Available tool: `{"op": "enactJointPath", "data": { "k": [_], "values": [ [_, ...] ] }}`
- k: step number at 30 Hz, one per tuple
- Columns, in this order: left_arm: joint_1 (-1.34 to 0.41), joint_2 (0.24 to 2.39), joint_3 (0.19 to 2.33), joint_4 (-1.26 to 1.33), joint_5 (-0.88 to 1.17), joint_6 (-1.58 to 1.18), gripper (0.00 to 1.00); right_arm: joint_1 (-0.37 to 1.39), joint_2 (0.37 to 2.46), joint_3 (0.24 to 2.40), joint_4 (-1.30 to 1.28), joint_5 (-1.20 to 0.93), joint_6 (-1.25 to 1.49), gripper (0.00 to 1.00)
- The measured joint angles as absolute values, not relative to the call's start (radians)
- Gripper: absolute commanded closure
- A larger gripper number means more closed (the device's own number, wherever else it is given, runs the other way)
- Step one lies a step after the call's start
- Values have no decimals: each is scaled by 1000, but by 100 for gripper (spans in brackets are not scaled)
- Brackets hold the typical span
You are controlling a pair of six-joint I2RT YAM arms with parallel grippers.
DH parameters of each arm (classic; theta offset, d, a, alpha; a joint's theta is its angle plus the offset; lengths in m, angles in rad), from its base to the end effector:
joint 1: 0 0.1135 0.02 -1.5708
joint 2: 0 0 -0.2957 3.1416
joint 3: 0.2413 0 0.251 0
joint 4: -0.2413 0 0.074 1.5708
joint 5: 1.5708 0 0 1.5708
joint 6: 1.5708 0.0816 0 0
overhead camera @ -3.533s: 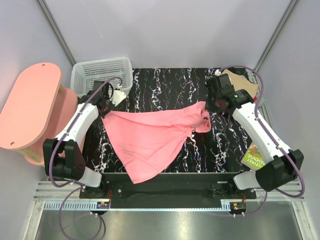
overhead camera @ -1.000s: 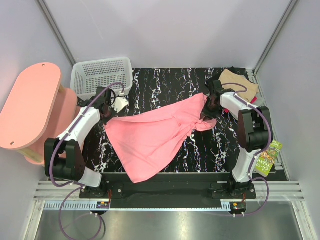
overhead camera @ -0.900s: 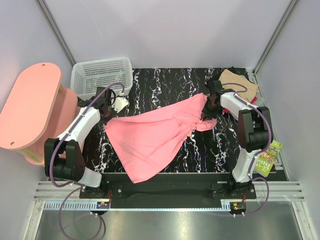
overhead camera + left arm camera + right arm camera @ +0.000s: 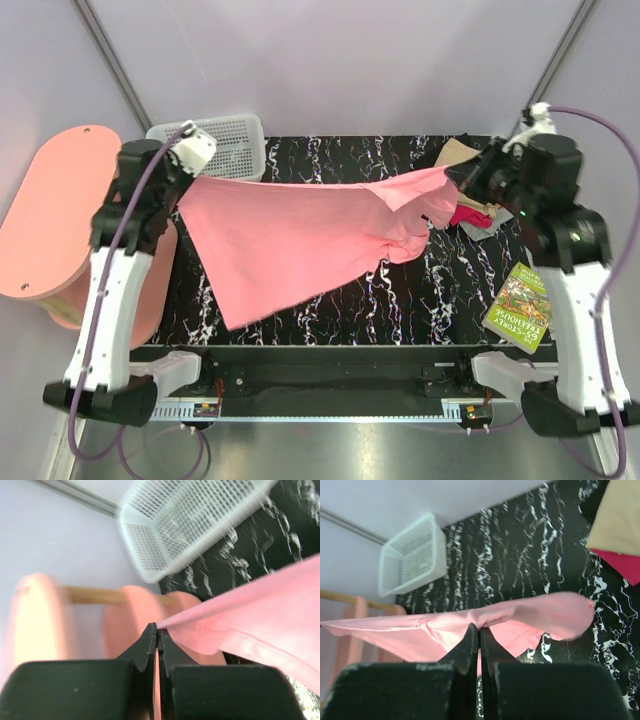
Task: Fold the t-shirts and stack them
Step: Flatten out the tshirt
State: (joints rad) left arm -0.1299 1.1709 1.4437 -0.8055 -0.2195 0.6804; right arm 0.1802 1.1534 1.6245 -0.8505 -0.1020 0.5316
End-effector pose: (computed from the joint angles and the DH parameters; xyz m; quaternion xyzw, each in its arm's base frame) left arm 0.2559 -0.0155 0.4313 0.2903 0.8146 0.2255 0.4487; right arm 0.2289 0.0502 0.4904 0.1163 0.8190 0.2348 0.5105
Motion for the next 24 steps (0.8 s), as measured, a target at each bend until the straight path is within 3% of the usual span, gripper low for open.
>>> {"op": "enactJointPath", "data": {
  "k": [13,24],
  "values": [
    [-131,863,1866,-1033,-216,597,100,180,844,1999,-1031,-222,499,100],
    [-131,836,2160,-1213,-183,543,100,181,830,2460,-1113,-277,493,100]
  ]
}}
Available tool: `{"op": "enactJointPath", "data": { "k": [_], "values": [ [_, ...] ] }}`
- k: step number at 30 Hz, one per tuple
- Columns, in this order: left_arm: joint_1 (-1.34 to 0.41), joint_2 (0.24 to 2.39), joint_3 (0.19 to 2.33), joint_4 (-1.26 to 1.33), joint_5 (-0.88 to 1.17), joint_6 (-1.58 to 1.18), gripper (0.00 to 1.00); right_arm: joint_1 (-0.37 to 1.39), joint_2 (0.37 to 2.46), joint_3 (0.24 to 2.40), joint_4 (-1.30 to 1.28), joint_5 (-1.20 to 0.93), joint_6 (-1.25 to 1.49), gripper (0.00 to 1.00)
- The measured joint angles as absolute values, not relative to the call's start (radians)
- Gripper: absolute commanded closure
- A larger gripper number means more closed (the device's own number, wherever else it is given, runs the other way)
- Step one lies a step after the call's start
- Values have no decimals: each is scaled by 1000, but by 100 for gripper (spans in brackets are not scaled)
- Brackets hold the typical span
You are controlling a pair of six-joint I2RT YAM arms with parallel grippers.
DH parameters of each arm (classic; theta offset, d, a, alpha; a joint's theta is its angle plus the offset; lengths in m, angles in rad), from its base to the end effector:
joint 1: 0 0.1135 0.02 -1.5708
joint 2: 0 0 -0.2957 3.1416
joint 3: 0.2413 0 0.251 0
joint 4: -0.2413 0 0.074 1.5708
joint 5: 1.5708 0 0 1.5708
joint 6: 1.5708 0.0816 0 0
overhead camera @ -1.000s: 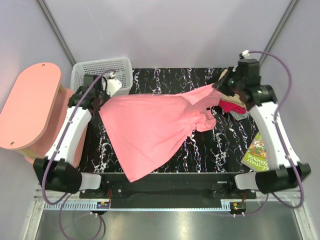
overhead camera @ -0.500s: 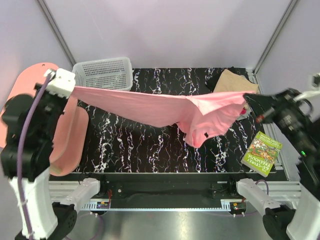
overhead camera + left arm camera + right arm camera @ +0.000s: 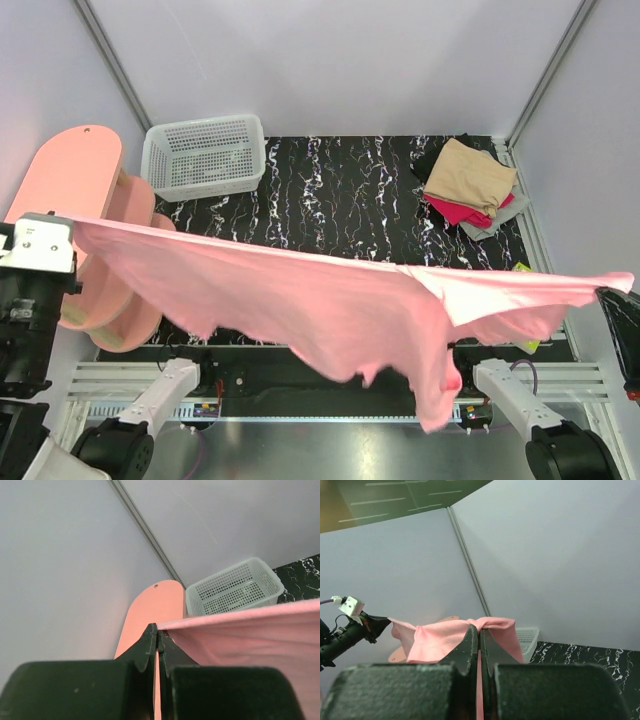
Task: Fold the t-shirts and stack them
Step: Flatten out the tshirt
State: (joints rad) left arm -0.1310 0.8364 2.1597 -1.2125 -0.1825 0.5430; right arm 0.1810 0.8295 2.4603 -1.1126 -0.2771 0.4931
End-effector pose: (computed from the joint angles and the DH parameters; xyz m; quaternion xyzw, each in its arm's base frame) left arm -0.0212 0.0177 0.6010 0.1555 0.6492 0.2113 0.7140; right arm -0.1237 0.0001 0.6468 -0.0406 0.5100 0.3487 0.7853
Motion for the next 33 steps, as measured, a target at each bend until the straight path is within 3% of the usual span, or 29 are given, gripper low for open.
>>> {"op": "enactJointPath", "data": {
  "k": [4,9,15,26,33],
  "values": [
    [-131,816,2047,-1185,-179,542,100,181,820,2388,-1126,-218,495,100],
    [-131,799,1653,-1091,-180,564,100,182,852,1990,-1103,-84,510,100],
    [-131,1006,1299,-936,-202,655,100,182,1176,1637,-1010,54,512,100],
    [-133,1551,1262,-641,-305,808,100,180,1783,1674,-901,134,485,100],
    [-133,1739,1279,-489,-400,911,100,179,1942,1818,-889,130,474,100]
  ]
}}
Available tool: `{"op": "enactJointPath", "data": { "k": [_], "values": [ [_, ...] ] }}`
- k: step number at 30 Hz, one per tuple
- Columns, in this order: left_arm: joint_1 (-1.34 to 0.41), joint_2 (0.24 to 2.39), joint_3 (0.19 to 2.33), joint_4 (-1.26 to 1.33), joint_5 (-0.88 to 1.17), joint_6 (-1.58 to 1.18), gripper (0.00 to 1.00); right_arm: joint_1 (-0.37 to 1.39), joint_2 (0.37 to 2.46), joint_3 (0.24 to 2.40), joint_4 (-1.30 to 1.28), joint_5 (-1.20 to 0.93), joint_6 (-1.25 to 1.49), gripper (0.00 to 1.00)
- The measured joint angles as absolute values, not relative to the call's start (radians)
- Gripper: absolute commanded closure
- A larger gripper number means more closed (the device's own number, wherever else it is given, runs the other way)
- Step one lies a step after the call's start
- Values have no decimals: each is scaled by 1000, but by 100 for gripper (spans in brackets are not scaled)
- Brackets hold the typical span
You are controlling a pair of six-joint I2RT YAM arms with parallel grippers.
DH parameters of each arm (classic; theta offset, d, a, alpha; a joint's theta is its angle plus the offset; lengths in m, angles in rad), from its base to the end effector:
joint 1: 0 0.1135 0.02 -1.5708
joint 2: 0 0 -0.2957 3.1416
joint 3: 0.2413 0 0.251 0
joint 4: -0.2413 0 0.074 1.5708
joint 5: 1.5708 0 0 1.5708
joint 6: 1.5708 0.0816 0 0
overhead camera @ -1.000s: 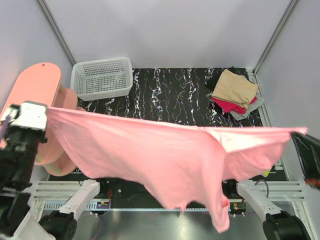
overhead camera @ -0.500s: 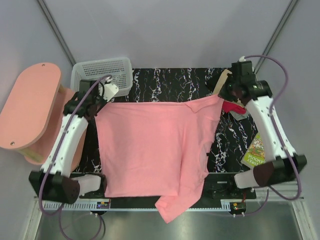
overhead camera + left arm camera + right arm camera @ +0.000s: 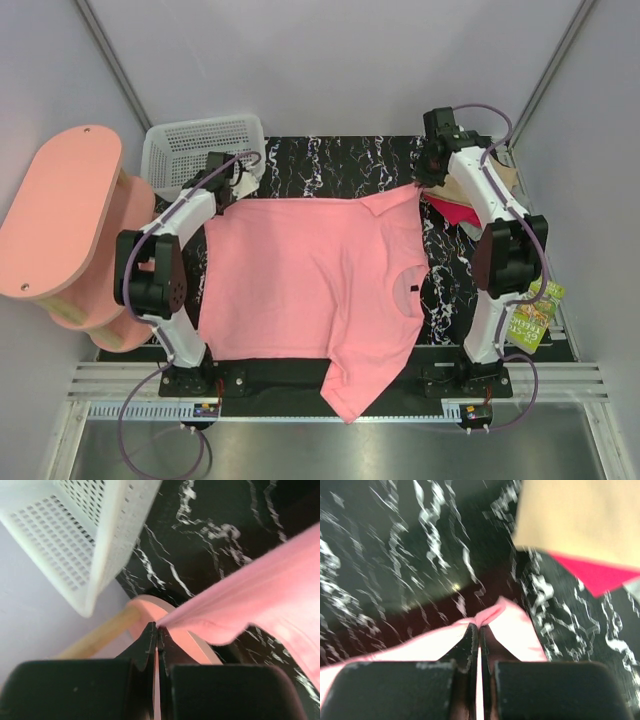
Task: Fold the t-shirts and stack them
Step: Flatten out the tshirt, then fold the flattened tshirt in 1/3 of the way
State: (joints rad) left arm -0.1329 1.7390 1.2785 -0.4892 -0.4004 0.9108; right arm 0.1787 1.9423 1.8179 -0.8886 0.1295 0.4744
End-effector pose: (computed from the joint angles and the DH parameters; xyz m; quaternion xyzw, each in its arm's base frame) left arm 0.4020 -0.0217 0.2292 0.4125 0.8392 0.2888 0.2053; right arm 0.4532 0.0711 0.2869 0.1589 0.9463 0.0292 0.2802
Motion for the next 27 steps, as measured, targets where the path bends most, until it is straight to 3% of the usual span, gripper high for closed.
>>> {"op": "enactJointPath", "data": {
  "k": [12,27],
  "values": [
    [-132,1930,1493,-360,-490,993,100,157,2179,2264,-950,119,444,100],
    [-96,1946,1433,-234,-505,1071,100,142,2288,2302,-1019,40,442,100]
  ]
}}
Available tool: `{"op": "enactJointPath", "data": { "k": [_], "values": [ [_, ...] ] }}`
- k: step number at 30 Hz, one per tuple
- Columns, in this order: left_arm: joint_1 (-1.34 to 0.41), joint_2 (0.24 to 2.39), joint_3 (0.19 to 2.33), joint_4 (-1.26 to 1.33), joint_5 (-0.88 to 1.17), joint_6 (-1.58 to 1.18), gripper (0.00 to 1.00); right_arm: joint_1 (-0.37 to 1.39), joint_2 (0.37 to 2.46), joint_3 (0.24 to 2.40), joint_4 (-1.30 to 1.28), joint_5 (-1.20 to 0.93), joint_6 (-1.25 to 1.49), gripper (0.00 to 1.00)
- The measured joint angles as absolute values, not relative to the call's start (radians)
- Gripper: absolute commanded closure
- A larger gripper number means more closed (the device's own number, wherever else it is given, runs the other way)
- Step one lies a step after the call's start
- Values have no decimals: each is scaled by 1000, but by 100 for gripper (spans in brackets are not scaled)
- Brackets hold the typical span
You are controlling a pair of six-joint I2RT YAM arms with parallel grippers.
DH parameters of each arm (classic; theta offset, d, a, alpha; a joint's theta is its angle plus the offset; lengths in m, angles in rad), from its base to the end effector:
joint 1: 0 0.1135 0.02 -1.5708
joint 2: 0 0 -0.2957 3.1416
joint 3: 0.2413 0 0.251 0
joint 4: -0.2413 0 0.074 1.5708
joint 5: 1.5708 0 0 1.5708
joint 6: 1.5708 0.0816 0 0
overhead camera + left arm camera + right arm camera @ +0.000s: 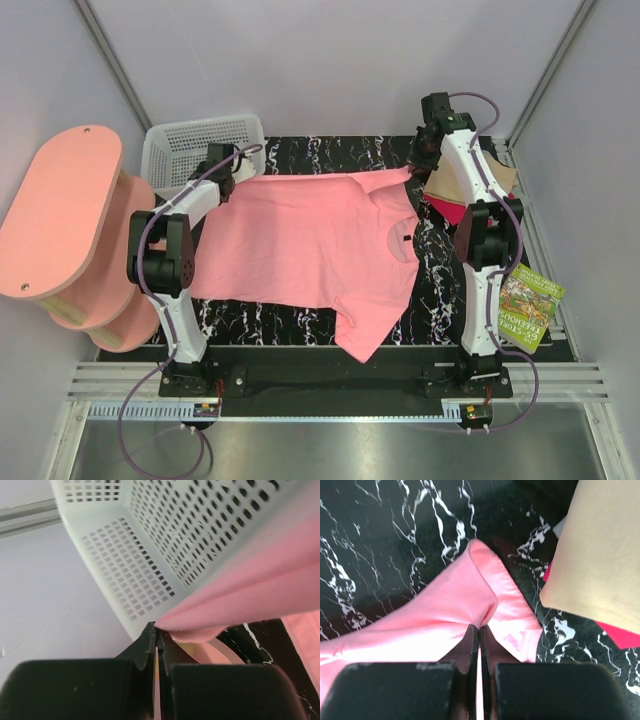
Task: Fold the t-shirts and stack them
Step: Fold the flattened tshirt in 1/3 of the way
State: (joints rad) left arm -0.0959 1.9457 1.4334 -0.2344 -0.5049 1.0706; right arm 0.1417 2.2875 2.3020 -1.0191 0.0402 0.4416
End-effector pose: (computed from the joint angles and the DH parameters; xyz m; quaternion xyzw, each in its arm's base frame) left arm 0.4784 -0.0064 0.2227 0.4052 0.7957 0.3838 0.2355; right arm 0.5356 0.0731 0.2687 0.1490 0.9484 0.0618 0.2730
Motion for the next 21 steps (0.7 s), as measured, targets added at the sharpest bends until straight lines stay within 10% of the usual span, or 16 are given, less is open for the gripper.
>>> {"op": "enactJointPath", "data": {
  "k": [21],
  "values": [
    [-96,1877,1282,-123,-502,1117,100,165,1815,1743,-917,17,453,100]
  ]
}}
